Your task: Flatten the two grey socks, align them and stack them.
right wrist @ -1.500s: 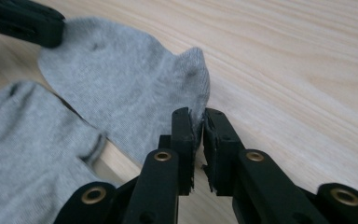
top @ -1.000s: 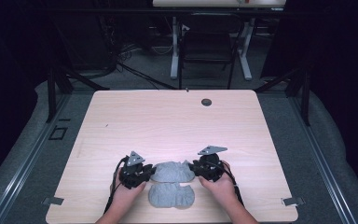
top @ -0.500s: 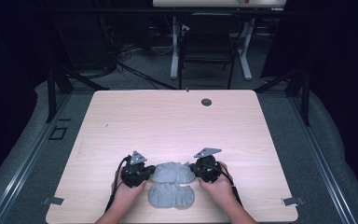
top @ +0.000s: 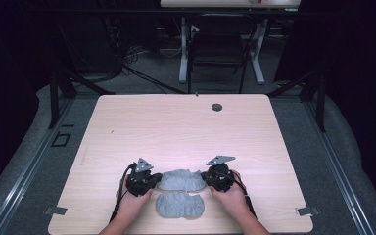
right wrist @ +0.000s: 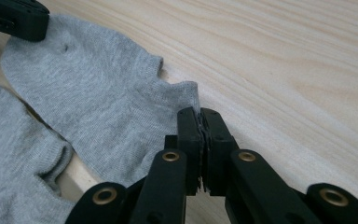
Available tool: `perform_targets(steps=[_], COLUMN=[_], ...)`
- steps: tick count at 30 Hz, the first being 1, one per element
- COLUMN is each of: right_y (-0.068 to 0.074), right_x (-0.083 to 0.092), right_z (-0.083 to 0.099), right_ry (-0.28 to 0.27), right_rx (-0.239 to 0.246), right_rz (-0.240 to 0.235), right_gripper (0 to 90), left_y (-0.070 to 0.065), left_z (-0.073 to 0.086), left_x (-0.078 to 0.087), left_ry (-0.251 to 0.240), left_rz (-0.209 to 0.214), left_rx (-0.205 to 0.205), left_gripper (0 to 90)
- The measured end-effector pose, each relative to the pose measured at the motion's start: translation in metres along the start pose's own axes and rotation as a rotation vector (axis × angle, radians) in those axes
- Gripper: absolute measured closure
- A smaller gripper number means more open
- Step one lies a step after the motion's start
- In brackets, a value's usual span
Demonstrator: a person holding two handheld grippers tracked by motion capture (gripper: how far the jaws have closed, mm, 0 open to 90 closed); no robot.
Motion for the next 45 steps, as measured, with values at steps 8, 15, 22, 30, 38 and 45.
perform_targets(steps=[8,15,22,30,38,45], right_y=[0.002,0.006,0.009,0.012,0.016,0.022], right_x=[0.001,0.002,0.002,0.005,0.011,0.02], right_z=[-0.001,-0.009,-0.015,-0.022,-0.027,-0.032], right_ry=[-0.015,-0.026,-0.033,-0.042,-0.057,-0.073], right_rx=[-0.016,-0.009,-0.001,0.017,0.03,0.047], right_rz=[-0.023,-0.034,-0.036,-0.028,-0.04,-0.047], right_gripper=[87.4,87.3,87.4,87.0,87.0,87.0], left_y=[0.001,0.002,0.004,0.004,0.001,-0.003], left_z=[-0.002,-0.004,-0.005,-0.011,-0.016,-0.023], left_x=[0.002,0.004,0.006,0.013,0.02,0.03], left_ry=[-0.013,-0.022,-0.029,-0.049,-0.07,-0.092], left_rz=[0.002,0.007,0.008,0.011,0.02,0.028], left_rx=[0.011,0.024,0.019,0.026,0.016,0.004], left_gripper=[87.9,87.9,87.8,87.8,87.8,87.7])
Point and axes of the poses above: each handheld gripper's, and its own axes: x roughly backward along the jaws, z roughly out of its underside, y roughly to its left, the point moved 6 cm from there along -x, roughly forward along the jaws, and after that the axes turned 13 degrees about -z, right-handed, at the moved point
